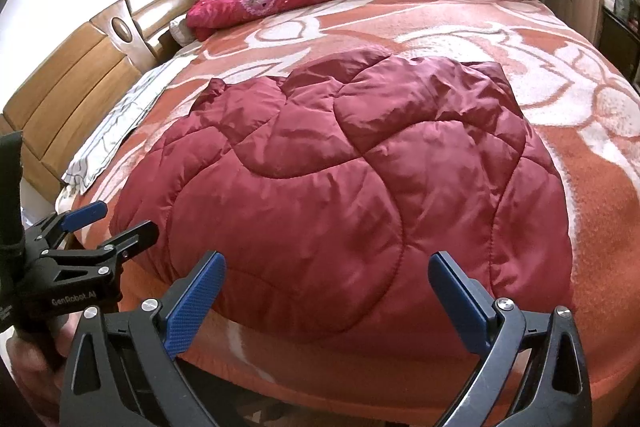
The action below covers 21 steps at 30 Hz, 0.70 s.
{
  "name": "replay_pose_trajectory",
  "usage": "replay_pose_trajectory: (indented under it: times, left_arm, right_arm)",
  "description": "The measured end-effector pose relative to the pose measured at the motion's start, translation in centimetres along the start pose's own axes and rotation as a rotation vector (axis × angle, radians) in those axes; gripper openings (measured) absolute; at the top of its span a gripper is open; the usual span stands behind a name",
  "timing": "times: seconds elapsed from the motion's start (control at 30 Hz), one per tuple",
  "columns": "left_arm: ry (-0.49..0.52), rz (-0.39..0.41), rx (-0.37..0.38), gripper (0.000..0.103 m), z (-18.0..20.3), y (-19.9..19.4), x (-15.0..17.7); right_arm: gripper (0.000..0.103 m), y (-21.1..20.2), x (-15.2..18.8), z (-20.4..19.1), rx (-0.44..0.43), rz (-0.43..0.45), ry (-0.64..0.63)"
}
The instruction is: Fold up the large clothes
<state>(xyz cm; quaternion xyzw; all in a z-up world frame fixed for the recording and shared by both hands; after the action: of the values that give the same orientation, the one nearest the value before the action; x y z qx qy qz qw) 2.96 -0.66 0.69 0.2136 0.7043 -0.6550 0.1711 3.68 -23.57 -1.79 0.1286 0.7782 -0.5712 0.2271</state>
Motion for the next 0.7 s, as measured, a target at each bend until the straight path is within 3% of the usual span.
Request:
replay_pose_trajectory:
  times: [0.7]
  left_arm:
    - [-0.002, 0.006, 0.001, 0.103, 0.1, -0.3, -0.6]
  right_arm:
    - [0.102, -0.8, -1.2, -0.2, 0.002, 0.023, -0.015]
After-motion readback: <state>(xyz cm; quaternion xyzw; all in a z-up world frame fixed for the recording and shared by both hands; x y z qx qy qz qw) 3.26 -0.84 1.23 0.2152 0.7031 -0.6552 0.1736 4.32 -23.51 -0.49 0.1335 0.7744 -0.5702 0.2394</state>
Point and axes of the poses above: each gripper's, at about its wrist camera, not at the fingertips, and y roughly the way its jaws point, z to its right, x to its underside, the point moved 1 cm from there along y, roughly the way its jaws point, and after that the axes turned 3 degrees about -z, right-handed, at the moved point
